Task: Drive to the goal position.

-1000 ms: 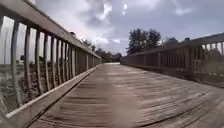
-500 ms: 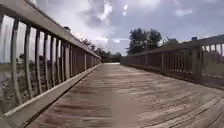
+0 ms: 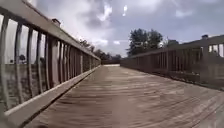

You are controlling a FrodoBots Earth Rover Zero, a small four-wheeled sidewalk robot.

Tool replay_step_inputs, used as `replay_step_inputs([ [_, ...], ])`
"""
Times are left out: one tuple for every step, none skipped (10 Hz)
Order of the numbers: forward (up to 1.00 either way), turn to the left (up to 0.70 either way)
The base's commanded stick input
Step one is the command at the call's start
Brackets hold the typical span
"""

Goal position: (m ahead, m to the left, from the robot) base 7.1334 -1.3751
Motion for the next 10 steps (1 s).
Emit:
replay_step_inputs([
  [0.85, -0.34],
  [0.85, -0.34],
  [0.85, -0.02],
  [0.85, 0.0],
  [0.85, 0.0],
  [0.85, 0.0],
  [0.85, 0.0],
  [0.85, 0.0],
  [0.85, 0.0],
  [0.85, 0.0],
])
